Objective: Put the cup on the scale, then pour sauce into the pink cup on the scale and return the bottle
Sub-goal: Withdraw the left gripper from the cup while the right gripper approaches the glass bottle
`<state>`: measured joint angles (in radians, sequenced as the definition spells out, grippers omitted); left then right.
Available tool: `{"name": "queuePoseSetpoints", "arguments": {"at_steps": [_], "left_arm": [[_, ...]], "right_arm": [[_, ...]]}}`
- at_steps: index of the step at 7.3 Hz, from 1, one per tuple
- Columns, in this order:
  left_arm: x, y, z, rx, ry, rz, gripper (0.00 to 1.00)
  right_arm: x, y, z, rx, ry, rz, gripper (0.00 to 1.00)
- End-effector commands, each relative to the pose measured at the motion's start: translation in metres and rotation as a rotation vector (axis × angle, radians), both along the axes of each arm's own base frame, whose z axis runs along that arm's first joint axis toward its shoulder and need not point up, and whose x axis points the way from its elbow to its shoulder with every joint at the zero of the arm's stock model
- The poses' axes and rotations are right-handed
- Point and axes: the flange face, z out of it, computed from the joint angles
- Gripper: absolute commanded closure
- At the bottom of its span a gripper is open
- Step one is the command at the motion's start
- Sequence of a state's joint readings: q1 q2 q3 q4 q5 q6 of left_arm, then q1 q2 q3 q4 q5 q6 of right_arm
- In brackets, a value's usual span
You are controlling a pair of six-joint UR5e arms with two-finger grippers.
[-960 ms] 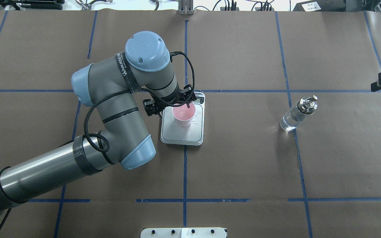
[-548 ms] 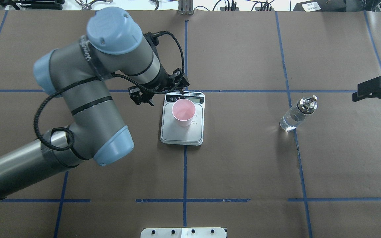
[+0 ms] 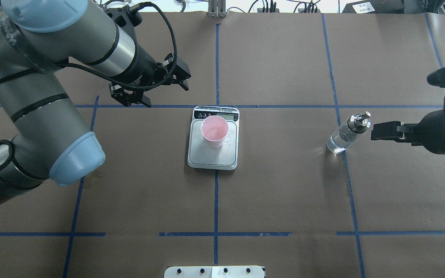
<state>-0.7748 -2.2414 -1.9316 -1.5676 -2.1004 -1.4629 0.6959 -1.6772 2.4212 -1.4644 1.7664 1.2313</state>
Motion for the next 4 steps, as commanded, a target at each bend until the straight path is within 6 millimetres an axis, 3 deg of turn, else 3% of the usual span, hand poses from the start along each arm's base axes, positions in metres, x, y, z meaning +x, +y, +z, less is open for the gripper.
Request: {"name": "queuePoseSetpoints", "arguments": {"at_steps": [1,2,3,4], "left_arm": [[-0.018,-0.005,0.021,0.027,-0.026,-0.003,0.00],[-0.019,-0.006,0.029,0.020,-0.034,-0.003,0.00],[-0.019,-0.006,0.031,0.018,-0.038,-0.006,0.00],[-0.021,-0.007,0.031,0.019,-0.039,-0.010,0.00]], "right_arm": [[-0.023,0.041,0.033,0.157,0.032,0.089,0.00],[-0.036,0.047,0.041,0.215,0.059,0.123,0.00],[-0.062,0.059,0.054,0.268,0.093,0.196,0.00],[-0.101,0.078,0.083,0.364,0.121,0.289,0.00]]}}
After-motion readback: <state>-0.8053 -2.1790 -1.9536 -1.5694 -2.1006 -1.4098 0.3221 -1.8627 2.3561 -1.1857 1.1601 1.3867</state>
